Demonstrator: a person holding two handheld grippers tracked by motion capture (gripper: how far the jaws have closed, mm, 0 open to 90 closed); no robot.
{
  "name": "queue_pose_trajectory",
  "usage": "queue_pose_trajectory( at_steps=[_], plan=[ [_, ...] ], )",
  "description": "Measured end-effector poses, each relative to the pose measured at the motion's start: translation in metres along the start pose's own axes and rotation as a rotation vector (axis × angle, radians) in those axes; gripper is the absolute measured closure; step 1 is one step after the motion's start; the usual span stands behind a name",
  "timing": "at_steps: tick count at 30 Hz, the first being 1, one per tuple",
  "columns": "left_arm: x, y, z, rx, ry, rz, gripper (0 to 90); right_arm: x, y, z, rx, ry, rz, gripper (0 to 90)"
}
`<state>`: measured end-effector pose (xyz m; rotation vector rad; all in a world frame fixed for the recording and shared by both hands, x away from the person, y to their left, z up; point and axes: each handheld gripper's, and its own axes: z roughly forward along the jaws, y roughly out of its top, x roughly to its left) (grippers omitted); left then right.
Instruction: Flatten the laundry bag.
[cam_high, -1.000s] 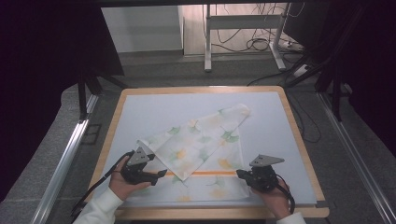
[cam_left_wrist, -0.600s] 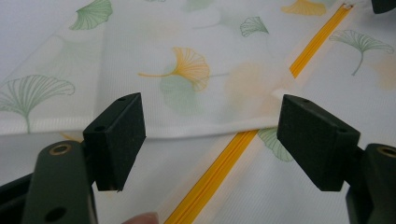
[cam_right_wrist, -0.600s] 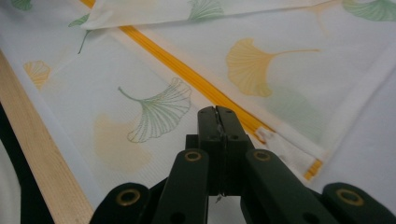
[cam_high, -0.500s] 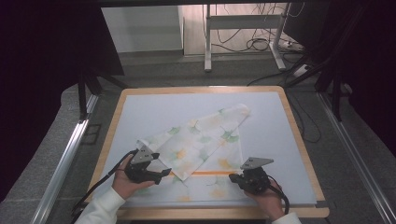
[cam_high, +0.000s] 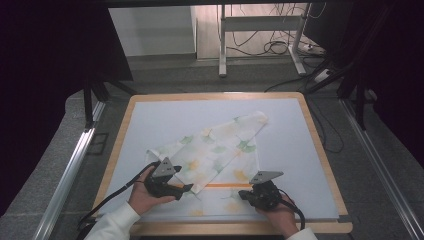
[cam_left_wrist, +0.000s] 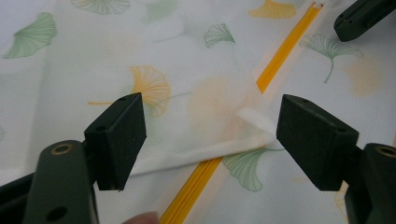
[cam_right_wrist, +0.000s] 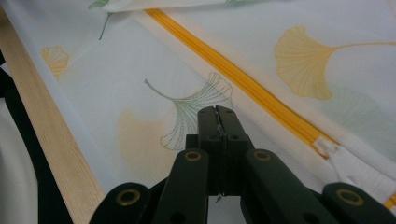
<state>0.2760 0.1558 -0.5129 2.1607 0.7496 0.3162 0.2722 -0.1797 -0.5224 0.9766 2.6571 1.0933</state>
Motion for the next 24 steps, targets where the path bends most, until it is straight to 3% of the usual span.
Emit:
queue_pose_trajectory(
  at_steps=[8,15,24],
  plan=[
    [-0.01,0.005,0.019,0.044,-0.03,0.041,23.6,-0.001,0.0,0.002,0.014,0.009,0.003,89.2],
    [-0.016,0.012,0.036,0.077,-0.041,0.051,23.6,-0.002,0.0,0.002,0.015,0.014,0.013,89.2],
    [-0.02,0.01,0.039,0.1,-0.049,0.068,23.4,-0.004,0.0,0.002,0.02,0.022,0.013,89.2]
  ],
)
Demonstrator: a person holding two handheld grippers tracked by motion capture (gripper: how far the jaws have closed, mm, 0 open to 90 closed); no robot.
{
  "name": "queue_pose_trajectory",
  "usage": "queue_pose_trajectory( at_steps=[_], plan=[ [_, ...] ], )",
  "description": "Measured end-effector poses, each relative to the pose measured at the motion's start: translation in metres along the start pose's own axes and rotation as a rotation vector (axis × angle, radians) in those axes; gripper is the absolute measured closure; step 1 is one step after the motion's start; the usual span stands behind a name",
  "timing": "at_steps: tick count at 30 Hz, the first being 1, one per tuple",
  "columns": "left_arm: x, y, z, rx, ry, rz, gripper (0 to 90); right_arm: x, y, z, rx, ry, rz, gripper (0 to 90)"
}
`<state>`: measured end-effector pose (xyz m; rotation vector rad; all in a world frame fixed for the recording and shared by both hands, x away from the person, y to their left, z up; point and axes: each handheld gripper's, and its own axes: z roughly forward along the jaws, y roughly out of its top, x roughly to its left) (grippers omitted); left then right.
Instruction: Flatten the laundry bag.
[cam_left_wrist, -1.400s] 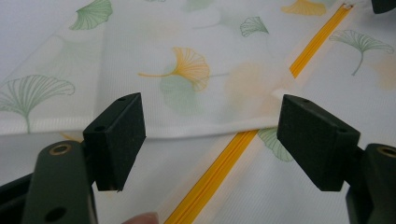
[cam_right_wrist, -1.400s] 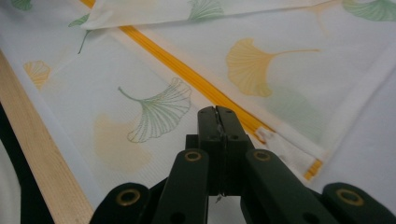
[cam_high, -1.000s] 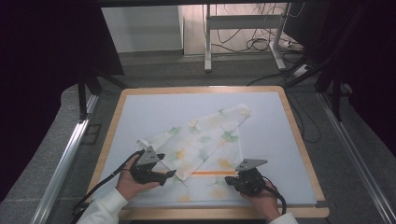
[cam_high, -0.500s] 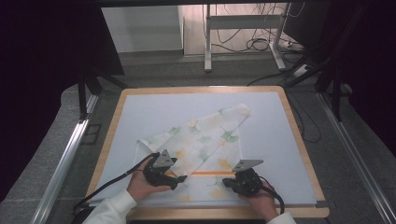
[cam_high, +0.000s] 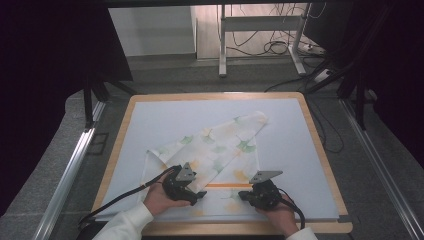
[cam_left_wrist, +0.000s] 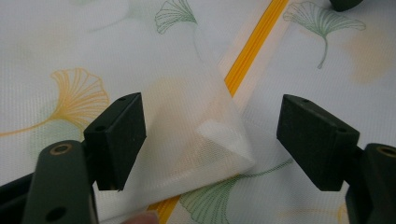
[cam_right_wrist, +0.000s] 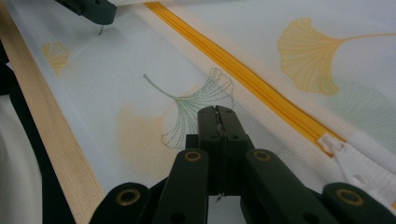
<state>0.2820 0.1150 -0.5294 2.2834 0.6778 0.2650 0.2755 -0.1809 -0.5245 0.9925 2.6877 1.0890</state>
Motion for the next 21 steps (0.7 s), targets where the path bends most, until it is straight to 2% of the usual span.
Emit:
queue_pose_trajectory(
  at_steps=[4,8,11,14,19,21],
  plan=[
    [0.0,-0.001,0.0,0.011,0.0,0.006,24.5,0.0,0.0,0.0,0.001,-0.001,0.0,89.2],
    [0.003,-0.002,0.0,0.012,-0.014,-0.023,27.9,0.0,0.0,0.0,0.001,0.002,-0.001,89.2],
    [0.004,-0.004,0.001,0.027,-0.008,-0.024,31.2,-0.001,0.0,0.0,0.002,0.006,0.004,89.2],
    [0.007,-0.005,0.003,0.047,-0.006,-0.02,36.7,-0.001,0.0,0.0,0.002,0.009,0.005,89.2],
    [0.011,-0.005,0.001,0.044,-0.002,-0.038,48.1,-0.002,0.0,0.0,0.003,0.012,0.005,89.2],
    [0.013,-0.005,0.001,0.038,-0.017,-0.053,53.6,-0.002,0.0,0.0,0.003,0.012,0.004,89.2]
  ],
)
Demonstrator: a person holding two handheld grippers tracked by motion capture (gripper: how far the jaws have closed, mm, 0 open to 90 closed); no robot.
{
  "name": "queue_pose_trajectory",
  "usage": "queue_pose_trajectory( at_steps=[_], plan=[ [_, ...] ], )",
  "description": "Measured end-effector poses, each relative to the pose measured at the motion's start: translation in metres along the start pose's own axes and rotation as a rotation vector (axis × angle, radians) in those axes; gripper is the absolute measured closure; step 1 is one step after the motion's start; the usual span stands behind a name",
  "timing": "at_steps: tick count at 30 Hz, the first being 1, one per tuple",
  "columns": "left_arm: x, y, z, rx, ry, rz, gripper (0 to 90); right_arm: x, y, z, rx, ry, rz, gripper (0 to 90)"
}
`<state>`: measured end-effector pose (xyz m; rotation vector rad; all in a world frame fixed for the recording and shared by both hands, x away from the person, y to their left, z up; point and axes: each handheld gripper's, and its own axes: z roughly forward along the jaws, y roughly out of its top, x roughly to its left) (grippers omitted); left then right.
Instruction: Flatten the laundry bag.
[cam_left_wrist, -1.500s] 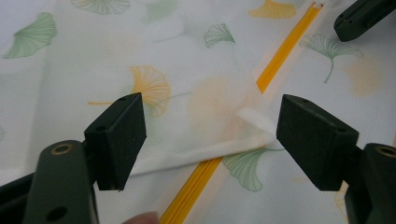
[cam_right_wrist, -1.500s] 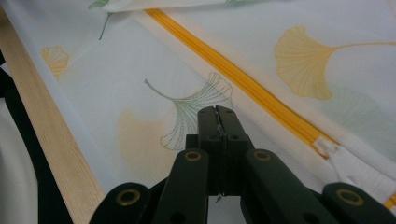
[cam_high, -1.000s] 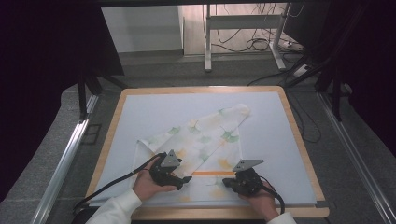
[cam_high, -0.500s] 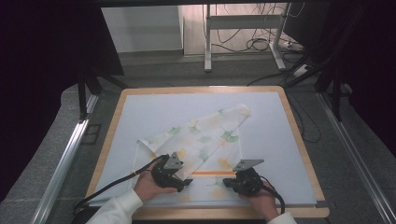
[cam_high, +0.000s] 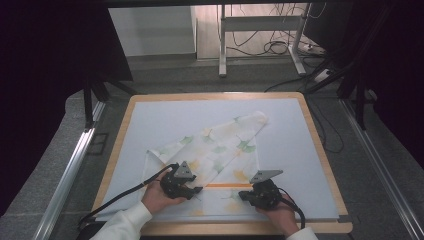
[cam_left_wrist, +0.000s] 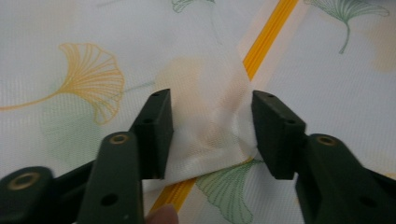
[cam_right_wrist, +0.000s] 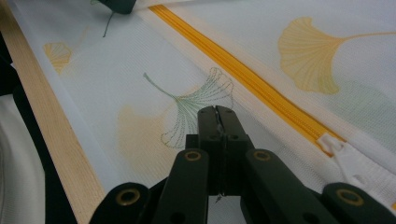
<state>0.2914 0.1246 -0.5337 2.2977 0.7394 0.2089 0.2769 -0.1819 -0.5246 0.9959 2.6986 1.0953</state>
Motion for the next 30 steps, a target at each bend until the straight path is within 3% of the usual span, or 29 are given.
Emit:
queue_pose_trajectory(
  at_steps=[6,10,15,25,30],
  plan=[
    [0.005,0.0,-0.001,0.0,0.001,-0.016,69.4,0.0,0.0,0.0,0.0,0.0,0.001,89.2],
    [0.006,0.001,-0.001,0.001,-0.01,-0.019,72.0,0.0,0.0,0.0,0.001,0.0,0.001,89.2],
    [0.008,0.002,-0.002,0.002,-0.024,-0.037,82.5,0.0,0.0,0.0,0.001,0.0,-0.001,89.2],
    [0.009,0.003,-0.004,-0.004,0.014,-0.026,85.9,0.0,0.0,0.0,0.001,0.0,-0.004,89.2],
    [0.012,0.005,-0.011,-0.031,0.001,-0.033,86.1,0.0,0.0,0.0,0.001,0.0,-0.006,89.2]
  ],
)
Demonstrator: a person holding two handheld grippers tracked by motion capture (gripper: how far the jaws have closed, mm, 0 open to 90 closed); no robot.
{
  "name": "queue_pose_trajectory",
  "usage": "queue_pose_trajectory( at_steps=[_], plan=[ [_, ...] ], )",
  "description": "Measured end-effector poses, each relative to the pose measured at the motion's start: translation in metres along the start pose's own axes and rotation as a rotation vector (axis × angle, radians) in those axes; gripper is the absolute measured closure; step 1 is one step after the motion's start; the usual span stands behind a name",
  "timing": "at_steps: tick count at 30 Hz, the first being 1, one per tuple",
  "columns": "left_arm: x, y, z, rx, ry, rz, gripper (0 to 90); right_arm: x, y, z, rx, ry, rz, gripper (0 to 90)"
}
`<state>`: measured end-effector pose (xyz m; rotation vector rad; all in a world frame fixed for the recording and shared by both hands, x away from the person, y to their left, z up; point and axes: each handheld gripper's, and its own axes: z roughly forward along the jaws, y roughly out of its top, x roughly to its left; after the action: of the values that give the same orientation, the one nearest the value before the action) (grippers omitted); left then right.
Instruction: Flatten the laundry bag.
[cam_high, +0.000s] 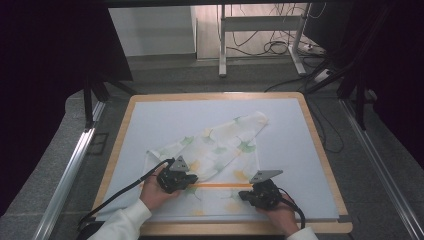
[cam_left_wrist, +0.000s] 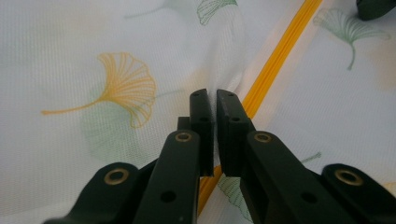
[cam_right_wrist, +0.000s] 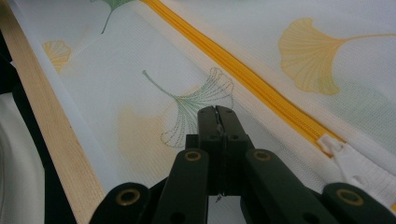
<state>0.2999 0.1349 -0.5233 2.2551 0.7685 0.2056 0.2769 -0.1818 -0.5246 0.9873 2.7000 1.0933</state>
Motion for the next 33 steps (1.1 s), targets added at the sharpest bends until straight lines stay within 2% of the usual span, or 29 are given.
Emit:
queue_pose_trajectory(
  at_steps=[6,10,18,23,33],
  plan=[
    [0.007,0.003,-0.006,-0.013,-0.012,-0.014,86.2,0.0,0.0,0.0,0.0,0.001,0.0,89.2],
    [0.014,0.005,-0.007,-0.021,-0.024,-0.039,86.2,0.0,0.0,0.0,-0.001,0.002,0.0,89.2],
    [0.03,0.009,-0.016,-0.058,0.015,-0.056,86.4,0.0,0.0,0.0,-0.001,0.001,-0.002,89.2],
    [0.042,0.006,-0.024,-0.085,0.039,-0.088,86.4,0.0,0.0,0.0,-0.001,-0.004,-0.005,89.2],
    [0.056,0.004,-0.028,-0.102,0.058,-0.118,86.5,0.0,0.0,0.0,-0.003,-0.005,-0.007,89.2]
  ],
)
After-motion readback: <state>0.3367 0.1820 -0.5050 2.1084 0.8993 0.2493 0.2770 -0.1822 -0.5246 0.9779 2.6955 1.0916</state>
